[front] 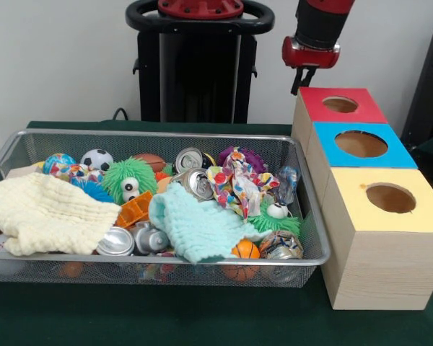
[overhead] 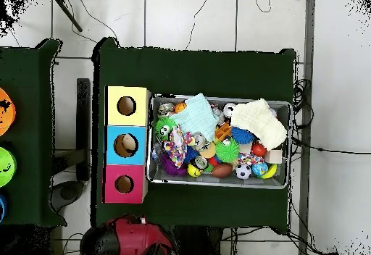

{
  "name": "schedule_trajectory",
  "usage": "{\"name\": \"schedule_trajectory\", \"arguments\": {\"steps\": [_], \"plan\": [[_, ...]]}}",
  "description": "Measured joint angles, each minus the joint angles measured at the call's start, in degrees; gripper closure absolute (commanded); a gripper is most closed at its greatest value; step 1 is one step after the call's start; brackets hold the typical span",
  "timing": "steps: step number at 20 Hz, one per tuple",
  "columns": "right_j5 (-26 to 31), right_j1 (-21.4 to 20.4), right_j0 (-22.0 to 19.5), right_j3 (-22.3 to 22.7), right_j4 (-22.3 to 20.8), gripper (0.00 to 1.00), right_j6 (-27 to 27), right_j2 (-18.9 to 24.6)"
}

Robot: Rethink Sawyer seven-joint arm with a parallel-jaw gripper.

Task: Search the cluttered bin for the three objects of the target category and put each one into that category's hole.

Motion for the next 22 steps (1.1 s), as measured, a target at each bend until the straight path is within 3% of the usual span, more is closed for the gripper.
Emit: {"name": "schedule_trajectory", "arguments": {"steps": [12, 22], "plan": [[0.4, -7.0, -2.3, 3.2, -0.2, 1.00, 0.0, -0.3], [5.8, -7.9, -2.9, 2.0, -0.3, 1.00, 0.0, -0.7]]}}
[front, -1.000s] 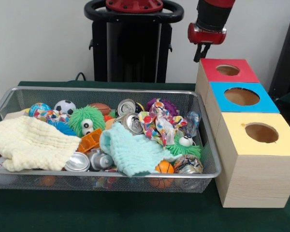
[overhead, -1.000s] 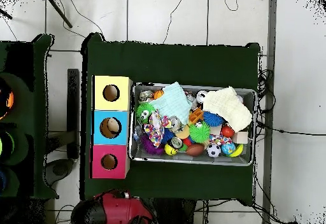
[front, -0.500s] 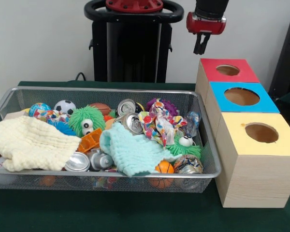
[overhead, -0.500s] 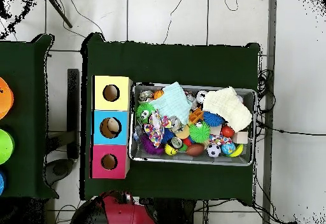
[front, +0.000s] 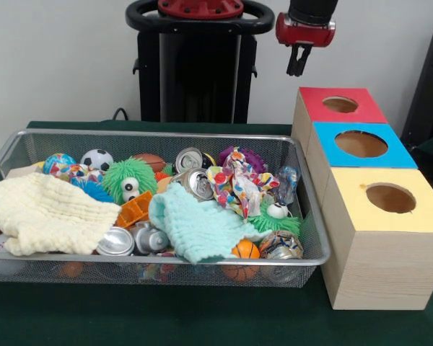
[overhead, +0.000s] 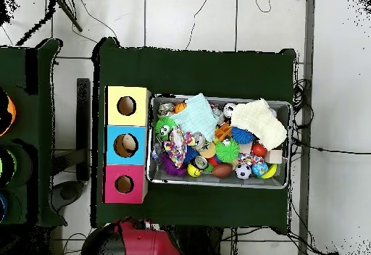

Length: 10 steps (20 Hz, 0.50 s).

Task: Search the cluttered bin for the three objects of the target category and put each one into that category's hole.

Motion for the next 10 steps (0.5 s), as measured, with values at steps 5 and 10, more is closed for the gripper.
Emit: {"name": "schedule_trajectory", "arguments": {"steps": [5, 10], "plan": [[2.7, 0.0, -0.2, -2.7, 0.0, 1.00, 0.0, 0.0], [4.4, 0.9, -0.2, -5.8, 0.0, 1.00, 0.0, -0.2]]}}
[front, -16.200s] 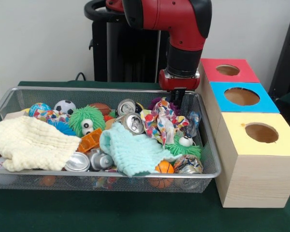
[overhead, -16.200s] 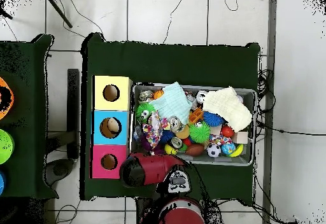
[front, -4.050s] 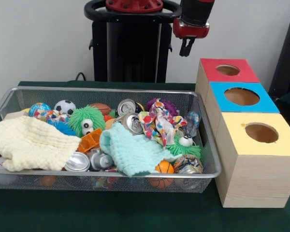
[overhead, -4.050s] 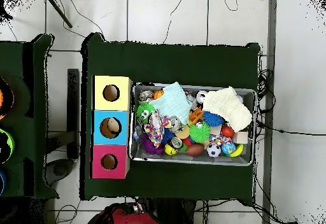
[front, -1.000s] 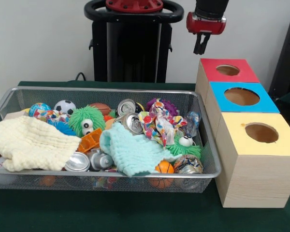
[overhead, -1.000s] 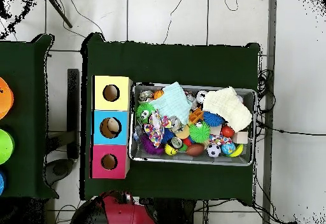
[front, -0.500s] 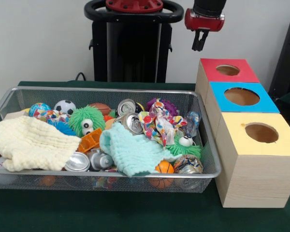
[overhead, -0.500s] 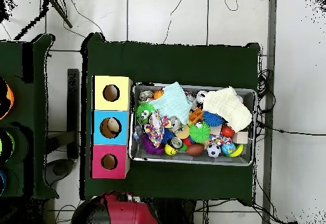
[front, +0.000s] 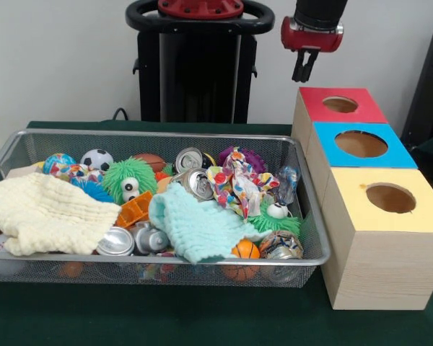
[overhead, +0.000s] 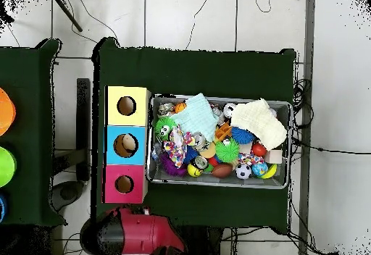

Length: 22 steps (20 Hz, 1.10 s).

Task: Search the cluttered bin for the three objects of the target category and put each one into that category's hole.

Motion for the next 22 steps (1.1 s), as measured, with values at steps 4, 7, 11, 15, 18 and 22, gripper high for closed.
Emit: {"name": "schedule_trajectory", "arguments": {"steps": [4, 7, 11, 15, 18, 22], "plan": [[0.2, 1.0, 0.3, -1.8, 0.0, 1.00, 0.0, -0.3], [0.3, 1.6, 0.8, -2.0, 0.0, 1.00, 0.0, -0.4], [0.3, 1.8, 1.7, -2.1, 0.0, 1.00, 0.0, -0.5], [0.3, 1.8, 2.2, -2.2, 0.0, 1.00, 0.0, -0.5], [0.3, 1.8, 2.3, -2.3, 0.0, 1.00, 0.0, -0.5], [0.3, 1.8, 3.5, -2.7, 0.2, 1.00, 0.0, -0.7]]}}
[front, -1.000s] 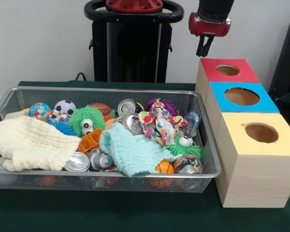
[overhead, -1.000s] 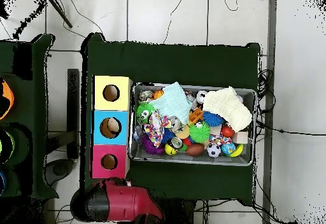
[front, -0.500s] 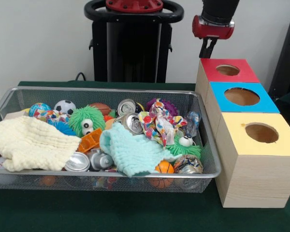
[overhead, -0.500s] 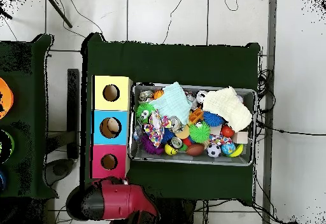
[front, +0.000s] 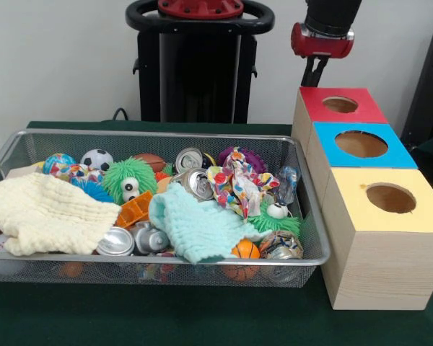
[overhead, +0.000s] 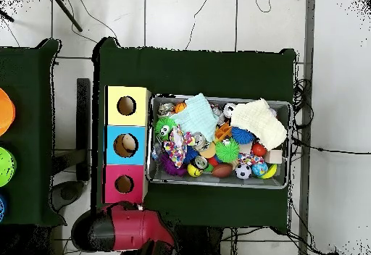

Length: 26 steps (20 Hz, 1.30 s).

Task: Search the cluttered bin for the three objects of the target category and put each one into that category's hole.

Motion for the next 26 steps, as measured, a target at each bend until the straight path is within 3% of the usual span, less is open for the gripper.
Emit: {"name": "schedule_trajectory", "arguments": {"steps": [5, 14, 26], "plan": [[0.6, -0.5, 2.7, -0.4, 0.4, 1.00, 0.0, -0.6], [8.5, -5.6, 7.6, -0.8, 0.5, 1.00, 0.0, -3.8], [10.4, -8.8, 7.7, -0.9, 1.1, 1.00, 0.0, -6.0]]}}
